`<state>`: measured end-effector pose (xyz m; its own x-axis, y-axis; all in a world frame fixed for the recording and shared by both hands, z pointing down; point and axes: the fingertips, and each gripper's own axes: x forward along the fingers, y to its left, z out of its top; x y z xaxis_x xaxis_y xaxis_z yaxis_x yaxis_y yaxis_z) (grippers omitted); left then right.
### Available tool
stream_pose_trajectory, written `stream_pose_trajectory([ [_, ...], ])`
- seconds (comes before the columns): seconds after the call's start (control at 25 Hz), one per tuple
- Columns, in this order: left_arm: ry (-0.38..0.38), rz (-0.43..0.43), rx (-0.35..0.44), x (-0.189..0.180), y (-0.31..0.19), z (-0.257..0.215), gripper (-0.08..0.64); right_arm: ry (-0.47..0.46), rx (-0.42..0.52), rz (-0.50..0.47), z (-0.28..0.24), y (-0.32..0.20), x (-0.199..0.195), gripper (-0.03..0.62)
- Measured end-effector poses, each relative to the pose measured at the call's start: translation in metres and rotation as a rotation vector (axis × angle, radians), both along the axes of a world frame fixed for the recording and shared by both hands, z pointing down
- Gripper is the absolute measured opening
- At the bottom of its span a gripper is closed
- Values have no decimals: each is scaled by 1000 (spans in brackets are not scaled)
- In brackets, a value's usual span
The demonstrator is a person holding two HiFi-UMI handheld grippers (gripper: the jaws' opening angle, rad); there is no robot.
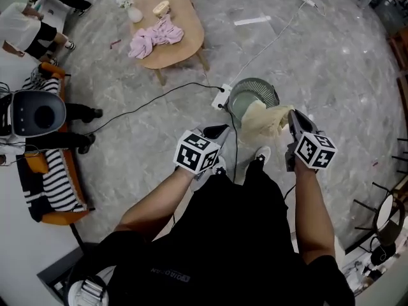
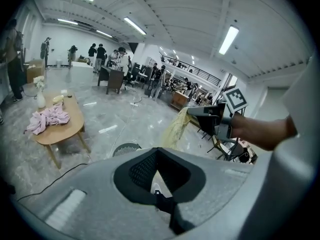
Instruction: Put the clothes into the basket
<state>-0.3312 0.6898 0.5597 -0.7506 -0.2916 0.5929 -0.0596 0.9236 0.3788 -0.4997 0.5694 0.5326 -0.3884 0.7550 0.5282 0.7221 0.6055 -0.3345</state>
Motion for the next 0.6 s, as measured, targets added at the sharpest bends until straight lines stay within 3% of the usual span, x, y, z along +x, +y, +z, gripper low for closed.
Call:
stream_pose_trajectory([
  [0.24, 21, -70, 3, -12, 20, 9, 0, -1, 34, -38, 23, 34, -44, 33],
  [0.6, 73, -155, 2, -38, 30, 21, 0, 69, 164, -145, 110, 81, -91, 34],
])
